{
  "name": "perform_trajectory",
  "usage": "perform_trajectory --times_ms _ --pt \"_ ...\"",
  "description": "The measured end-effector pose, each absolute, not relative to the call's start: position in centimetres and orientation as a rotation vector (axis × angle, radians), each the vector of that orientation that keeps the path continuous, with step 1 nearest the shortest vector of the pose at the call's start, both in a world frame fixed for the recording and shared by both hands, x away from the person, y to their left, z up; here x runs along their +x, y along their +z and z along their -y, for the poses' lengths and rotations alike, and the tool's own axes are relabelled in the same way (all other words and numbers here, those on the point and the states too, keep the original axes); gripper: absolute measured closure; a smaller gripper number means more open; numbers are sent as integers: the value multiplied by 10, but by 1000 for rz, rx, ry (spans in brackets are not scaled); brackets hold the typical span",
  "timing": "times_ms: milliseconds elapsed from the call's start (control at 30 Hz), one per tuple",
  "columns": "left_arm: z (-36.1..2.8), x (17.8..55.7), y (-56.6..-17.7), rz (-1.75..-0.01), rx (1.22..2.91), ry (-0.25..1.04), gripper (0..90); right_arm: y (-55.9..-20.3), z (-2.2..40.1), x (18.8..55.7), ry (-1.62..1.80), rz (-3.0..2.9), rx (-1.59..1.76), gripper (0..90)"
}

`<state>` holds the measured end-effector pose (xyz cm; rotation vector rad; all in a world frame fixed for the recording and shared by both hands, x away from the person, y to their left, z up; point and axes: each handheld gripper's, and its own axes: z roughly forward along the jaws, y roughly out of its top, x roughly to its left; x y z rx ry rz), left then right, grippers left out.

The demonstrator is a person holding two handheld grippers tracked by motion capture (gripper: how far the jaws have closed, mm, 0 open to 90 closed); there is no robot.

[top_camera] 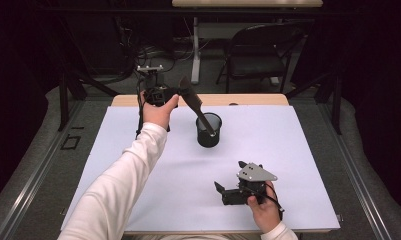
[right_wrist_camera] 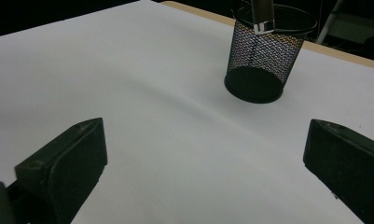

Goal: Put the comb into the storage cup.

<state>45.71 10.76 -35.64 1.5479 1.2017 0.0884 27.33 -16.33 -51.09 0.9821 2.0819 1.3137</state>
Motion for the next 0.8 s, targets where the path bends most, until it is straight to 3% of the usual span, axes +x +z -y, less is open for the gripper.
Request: perform_trajectory --times_ms 800 --pt "-106 473 -357 -1255 1500 150 837 -517 164 278 1292 -2111 1015 0"
